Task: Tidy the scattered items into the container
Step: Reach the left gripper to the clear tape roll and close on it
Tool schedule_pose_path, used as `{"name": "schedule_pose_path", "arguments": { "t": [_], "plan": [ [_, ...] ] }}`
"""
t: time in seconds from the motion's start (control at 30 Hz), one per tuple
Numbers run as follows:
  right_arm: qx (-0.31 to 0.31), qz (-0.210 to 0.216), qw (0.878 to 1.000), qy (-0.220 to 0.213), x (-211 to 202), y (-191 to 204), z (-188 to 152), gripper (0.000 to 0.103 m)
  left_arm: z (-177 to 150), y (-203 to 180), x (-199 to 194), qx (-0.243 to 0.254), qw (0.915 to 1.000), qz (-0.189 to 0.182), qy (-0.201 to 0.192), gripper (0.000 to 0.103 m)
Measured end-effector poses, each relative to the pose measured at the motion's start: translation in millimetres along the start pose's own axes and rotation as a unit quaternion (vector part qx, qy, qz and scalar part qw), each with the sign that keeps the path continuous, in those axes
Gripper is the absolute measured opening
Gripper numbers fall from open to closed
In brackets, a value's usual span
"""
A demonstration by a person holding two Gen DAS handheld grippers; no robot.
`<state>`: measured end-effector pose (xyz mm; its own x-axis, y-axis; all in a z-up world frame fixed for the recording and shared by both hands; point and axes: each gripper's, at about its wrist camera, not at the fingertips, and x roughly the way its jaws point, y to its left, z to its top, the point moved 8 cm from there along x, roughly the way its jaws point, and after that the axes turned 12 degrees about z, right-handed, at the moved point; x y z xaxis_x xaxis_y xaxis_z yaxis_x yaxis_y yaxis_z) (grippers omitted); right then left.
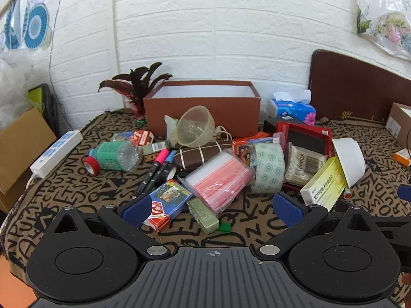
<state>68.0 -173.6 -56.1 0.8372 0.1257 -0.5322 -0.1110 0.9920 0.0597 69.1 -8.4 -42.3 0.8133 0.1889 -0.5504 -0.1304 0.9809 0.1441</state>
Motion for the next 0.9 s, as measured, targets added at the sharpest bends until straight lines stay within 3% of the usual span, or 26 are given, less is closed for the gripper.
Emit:
{"name": "schedule_pose_path", "arguments": {
  "t": [0.63,0.9],
  "plan": [
    [0.002,0.006,0.999,0.033,40,-5,-2,0.103,-3,-9,43,0.006,0.9996,-0.001,0.026,0.103],
    [-0.028,0.018,0.997,0.064,77,12,-19,0.103,-19,9,76,-0.016,0.9993,-0.004,0.034,0.103]
  ]
}}
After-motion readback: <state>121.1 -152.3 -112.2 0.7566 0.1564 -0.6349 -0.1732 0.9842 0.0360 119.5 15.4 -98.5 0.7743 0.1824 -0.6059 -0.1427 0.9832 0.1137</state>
